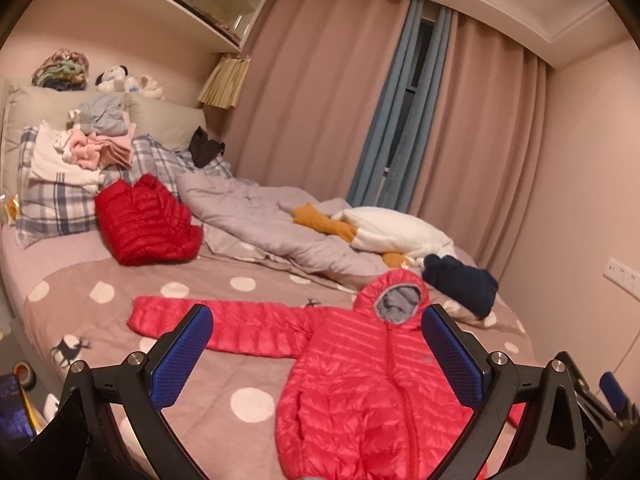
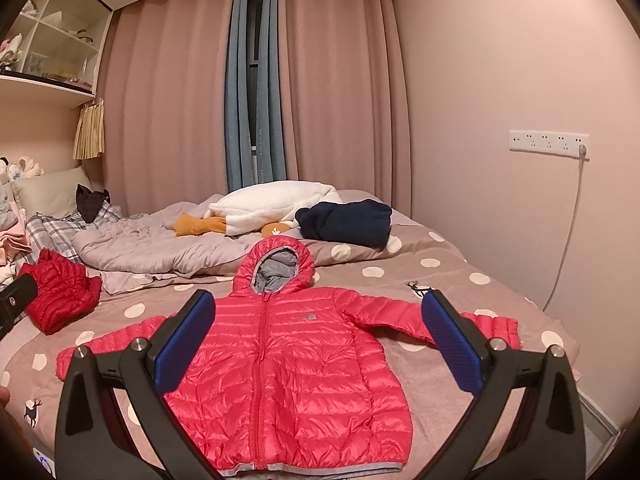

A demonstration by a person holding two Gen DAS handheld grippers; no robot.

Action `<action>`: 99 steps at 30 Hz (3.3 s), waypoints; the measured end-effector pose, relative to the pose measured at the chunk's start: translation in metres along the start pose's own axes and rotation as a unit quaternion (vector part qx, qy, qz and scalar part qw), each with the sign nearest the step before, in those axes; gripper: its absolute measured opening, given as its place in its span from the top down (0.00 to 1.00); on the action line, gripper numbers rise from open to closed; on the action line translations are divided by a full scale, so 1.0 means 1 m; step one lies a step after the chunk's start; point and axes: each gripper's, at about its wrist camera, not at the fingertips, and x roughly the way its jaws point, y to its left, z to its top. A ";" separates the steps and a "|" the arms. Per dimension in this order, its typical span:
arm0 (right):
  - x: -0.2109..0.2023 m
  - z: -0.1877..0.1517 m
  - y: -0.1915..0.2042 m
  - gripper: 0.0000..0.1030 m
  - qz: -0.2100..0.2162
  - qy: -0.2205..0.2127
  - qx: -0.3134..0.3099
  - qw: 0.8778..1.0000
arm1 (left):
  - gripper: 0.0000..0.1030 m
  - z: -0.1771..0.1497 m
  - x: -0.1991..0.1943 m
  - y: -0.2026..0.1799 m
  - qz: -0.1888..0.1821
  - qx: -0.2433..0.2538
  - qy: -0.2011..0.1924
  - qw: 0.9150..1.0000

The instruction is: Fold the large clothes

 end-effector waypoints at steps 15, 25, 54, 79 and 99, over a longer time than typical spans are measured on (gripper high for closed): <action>0.003 -0.001 -0.007 0.00 -0.002 0.013 0.016 1.000 | 0.00 -0.003 0.003 0.006 0.013 -0.023 0.001 1.000; 0.008 -0.005 -0.016 0.00 0.002 0.026 0.040 0.999 | 0.00 -0.001 0.009 0.007 0.020 -0.031 0.006 0.999; 0.030 -0.010 -0.055 0.00 -0.036 0.057 0.073 0.995 | 0.00 -0.003 0.022 -0.001 0.040 -0.028 0.034 0.998; 0.048 -0.014 -0.078 0.00 -0.040 0.050 0.064 0.996 | 0.10 -0.008 0.044 -0.006 0.022 -0.022 0.030 0.999; 0.167 -0.135 -0.380 0.00 -0.240 0.194 0.409 0.859 | 0.31 -0.096 0.216 0.286 0.114 -0.399 0.200 0.888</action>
